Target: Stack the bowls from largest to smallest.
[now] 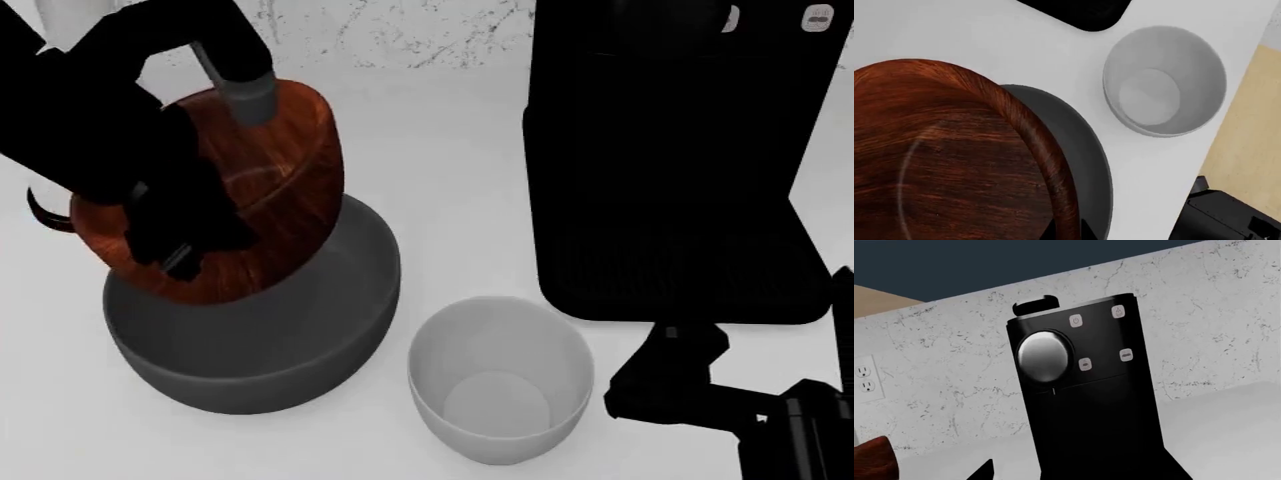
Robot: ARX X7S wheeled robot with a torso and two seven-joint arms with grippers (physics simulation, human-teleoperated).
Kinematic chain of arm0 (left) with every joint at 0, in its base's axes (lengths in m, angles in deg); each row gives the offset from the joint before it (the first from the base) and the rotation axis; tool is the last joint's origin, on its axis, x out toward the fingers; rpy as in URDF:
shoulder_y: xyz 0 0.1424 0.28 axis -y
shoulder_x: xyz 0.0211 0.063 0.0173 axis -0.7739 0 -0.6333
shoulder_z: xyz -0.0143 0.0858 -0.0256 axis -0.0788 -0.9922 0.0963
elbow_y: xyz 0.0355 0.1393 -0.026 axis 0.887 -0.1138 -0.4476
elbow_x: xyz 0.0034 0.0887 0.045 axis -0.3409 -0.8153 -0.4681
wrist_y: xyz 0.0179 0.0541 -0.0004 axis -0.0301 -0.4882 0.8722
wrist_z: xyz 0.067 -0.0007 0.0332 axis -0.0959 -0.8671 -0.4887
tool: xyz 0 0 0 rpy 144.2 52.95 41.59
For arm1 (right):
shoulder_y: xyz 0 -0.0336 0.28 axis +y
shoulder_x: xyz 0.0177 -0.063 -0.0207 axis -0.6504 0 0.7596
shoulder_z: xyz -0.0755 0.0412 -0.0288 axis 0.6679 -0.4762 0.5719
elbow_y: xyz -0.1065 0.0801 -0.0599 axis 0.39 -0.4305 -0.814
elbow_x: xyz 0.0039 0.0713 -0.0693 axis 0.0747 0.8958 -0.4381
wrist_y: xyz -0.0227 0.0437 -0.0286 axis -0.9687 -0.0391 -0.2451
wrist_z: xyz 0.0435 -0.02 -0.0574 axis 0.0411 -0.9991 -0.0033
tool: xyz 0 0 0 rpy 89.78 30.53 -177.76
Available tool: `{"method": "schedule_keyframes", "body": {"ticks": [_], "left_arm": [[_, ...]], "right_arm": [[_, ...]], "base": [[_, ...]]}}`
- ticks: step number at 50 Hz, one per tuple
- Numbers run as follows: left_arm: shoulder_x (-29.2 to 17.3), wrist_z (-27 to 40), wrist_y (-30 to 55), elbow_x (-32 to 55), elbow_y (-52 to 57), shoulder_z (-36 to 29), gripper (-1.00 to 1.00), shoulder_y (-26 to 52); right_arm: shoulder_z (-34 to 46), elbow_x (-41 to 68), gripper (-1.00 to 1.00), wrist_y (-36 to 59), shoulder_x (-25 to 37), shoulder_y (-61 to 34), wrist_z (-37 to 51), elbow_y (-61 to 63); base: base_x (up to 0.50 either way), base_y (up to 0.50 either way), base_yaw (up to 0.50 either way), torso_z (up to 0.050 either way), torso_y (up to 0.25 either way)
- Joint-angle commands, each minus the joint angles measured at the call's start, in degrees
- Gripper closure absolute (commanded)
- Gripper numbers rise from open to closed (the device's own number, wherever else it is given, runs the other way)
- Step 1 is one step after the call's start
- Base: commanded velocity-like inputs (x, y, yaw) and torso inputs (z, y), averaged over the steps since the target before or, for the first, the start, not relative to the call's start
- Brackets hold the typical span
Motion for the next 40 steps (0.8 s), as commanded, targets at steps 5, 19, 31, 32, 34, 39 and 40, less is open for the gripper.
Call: {"method": "schedule_keyframes", "body": {"ticks": [5, 19, 31, 32, 34, 39, 40], "left_arm": [[2.46, -4.82, -3.25, -3.21, -0.73, -2.8, 1.0, -1.24], [0.94, -1.6, -2.73, -2.63, 3.47, -2.89, 1.0, -4.57], [2.65, -2.26, -5.3, -4.75, 0.26, -3.87, -1.0, -5.66], [2.78, -2.05, -5.04, -4.59, -0.1, -3.7, -1.0, -5.75], [2.64, -2.34, -5.4, -4.87, 0.16, -3.96, -1.0, -5.73], [2.85, -2.37, -5.34, -4.94, -0.68, -3.83, -1.0, -5.6], [2.68, -2.19, -5.83, -5.29, -0.41, -3.99, -1.0, -5.7]], "right_arm": [[0.41, -0.09, -1.0, -0.32, 0.0, -0.03, -0.22, -0.87], [0.34, 0.07, -1.0, -0.51, 0.18, -0.34, -0.15, -1.52], [0.21, 0.25, -1.0, -0.8, 0.37, -0.03, -0.12, -1.27], [0.29, 0.06, -1.0, -0.91, 0.37, -0.07, -0.2, -1.37], [0.27, 0.03, -1.0, -0.96, 0.37, -0.19, -0.13, -1.5], [0.59, -0.3, -1.0, -1.06, 0.33, -0.31, -0.1, -1.73], [0.56, -0.29, -1.0, -1.1, 0.34, -0.26, -0.11, -1.67]], "base": [[0.0, 0.0, 0.0, 0.0, 0.0], [0.0, 0.0, 0.0, 0.0, 0.0], [0.0, 0.0, 0.0, 0.0, 0.001], [0.0, 0.0, 0.0, 0.0, 0.0], [0.0, 0.0, 0.0, 0.0, 0.0], [0.0, 0.0, 0.0, 0.0, 0.0], [0.0, 0.0, 0.0, 0.0, 0.0]]}}
